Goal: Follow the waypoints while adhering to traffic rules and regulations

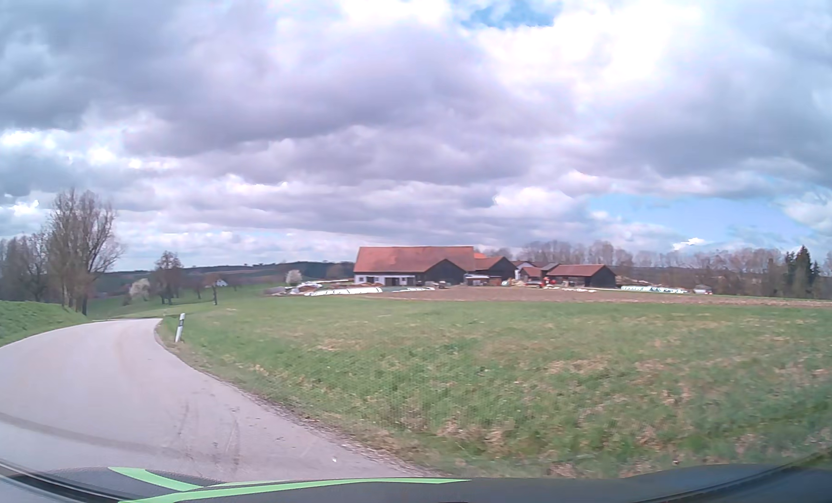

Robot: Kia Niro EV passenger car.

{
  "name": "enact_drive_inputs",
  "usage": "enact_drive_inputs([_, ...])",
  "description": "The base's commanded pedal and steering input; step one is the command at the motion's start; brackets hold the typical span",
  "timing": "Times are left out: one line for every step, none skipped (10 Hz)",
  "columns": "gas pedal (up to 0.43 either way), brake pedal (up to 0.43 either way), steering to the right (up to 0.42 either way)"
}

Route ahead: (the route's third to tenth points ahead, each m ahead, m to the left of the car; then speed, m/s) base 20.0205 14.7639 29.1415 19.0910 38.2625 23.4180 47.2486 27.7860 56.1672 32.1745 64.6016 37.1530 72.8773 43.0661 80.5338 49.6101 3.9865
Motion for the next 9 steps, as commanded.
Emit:
enact_drive_inputs([0.169, 0.0, -0.565])
enact_drive_inputs([0.177, 0.0, -0.525])
enact_drive_inputs([0.189, 0.0, -0.477])
enact_drive_inputs([0.189, 0.0, -0.427])
enact_drive_inputs([0.189, 0.0, -0.4])
enact_drive_inputs([0.22, 0.0, -0.379])
enact_drive_inputs([0.248, 0.0, -0.357])
enact_drive_inputs([0.248, 0.0, -0.338])
enact_drive_inputs([0.248, 0.0, -0.311])
